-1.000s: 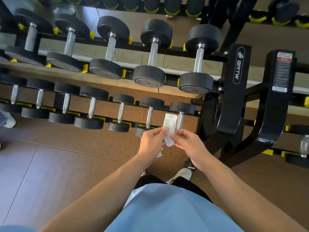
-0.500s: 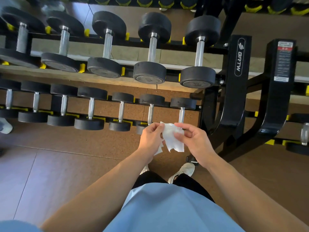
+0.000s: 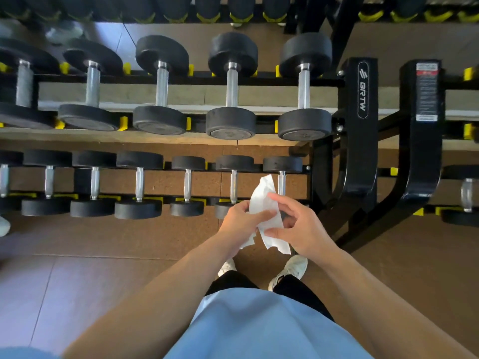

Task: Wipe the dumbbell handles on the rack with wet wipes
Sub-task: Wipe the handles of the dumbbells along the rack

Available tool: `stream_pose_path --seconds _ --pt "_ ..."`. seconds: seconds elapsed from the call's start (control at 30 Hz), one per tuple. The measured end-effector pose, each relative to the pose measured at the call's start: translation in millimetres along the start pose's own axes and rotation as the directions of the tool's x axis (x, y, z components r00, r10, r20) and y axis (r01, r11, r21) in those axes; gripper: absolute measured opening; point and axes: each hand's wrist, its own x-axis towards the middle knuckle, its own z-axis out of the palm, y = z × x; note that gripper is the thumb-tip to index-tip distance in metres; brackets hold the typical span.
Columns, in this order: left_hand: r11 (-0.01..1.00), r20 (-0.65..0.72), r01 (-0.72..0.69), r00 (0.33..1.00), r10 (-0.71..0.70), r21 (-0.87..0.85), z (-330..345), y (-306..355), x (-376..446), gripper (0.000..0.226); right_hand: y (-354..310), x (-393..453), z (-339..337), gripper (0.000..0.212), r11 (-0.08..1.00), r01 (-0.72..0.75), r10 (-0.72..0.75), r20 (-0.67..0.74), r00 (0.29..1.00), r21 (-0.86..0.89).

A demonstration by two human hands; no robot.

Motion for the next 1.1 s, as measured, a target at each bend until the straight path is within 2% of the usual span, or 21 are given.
stream_pose_path --seconds 0.07,0.17,0.3,0.43,0.5,0.57,0.63,0.7,0.77,0.83,0.87,0.93,1.0,1.1 --pt "1.000 -0.020 0.007 1.000 -0.007 -0.015 -3.7 -0.8 4.2 0.029 -1.0 0.5 1.9 0.074 0.996 -0.022 0.022 0.000 1.000 0.084" --pt "0.988 0.028 0.089 0.996 -0.086 -0.129 -9.0 2.1 8.8 0.025 0.0 2.8 5.5 0.057 0.984 -0.066 0.072 -0.027 0.997 0.167" --pt "0.955 0.039 0.185 0.983 -0.180 -0.232 -15.3 4.0 18.2 0.029 11.4 5.6 12.0 0.053 0.984 -0.110 0.119 -0.057 0.991 0.139" --pt "0.942 0.131 0.299 0.951 -0.281 -0.149 -16.4 -0.6 39.2 0.034 32.8 14.7 16.9 0.057 0.994 -0.101 0.097 -0.085 0.992 -0.044" --pt "0.932 0.162 0.353 0.928 -0.337 -0.084 -13.7 -8.7 59.5 0.033 50.2 25.2 16.8 0.046 0.990 -0.103 0.091 -0.126 0.988 -0.093" --pt "0.926 0.168 0.375 0.917 -0.362 -0.052 -6.3 -17.0 81.8 0.030 72.3 38.6 13.0 0.028 0.991 -0.116 0.102 -0.187 0.977 -0.064" --pt "0.927 0.127 0.374 0.921 -0.368 -0.026 5.4 -28.4 109.1 0.025 93.5 56.0 6.9 0.025 0.987 -0.144 0.156 -0.241 0.958 0.070" --pt "0.923 0.093 0.384 0.920 -0.380 -0.029 19.1 -41.3 137.8 0.018 115.2 80.3 -0.5 0.030 0.977 -0.183 0.208 -0.302 0.930 0.109" --pt "0.866 0.102 0.476 0.879 -0.465 -0.154 30.8 -56.1 167.0 0.017 145.5 110.5 -6.3 0.021 0.957 -0.232 0.282 -0.378 0.882 0.174" --pt "0.689 0.163 0.584 0.800 -0.577 -0.430 36.6 -78.4 196.5 0.017 181.2 141.9 -10.8 0.015 0.903 -0.290 0.412 -0.443 0.796 0.318" --pt "0.584 0.194 0.595 0.773 -0.604 -0.552 38.3 -89.5 209.1 0.018 198.6 156.0 -12.8 0.016 0.876 -0.326 0.469 -0.474 0.745 0.356" --pt "0.436 0.242 0.587 0.744 -0.623 -0.682 40.5 -109.8 226.9 0.026 233.9 179.3 -16.0 0.023 0.844 -0.404 0.536 -0.511 0.672 0.354" --pt "0.429 0.263 0.599 0.740 -0.619 -0.676 44.3 -125.1 240.1 0.037 262.1 201.2 -18.8 0.021 0.814 -0.441 0.581 -0.531 0.617 0.379" --pt "0.508 0.244 0.606 0.756 -0.607 -0.612 48.9 -134.7 257.8 0.034 291.1 239.2 -20.9 0.032 0.835 -0.421 0.550 -0.575 0.606 0.355"
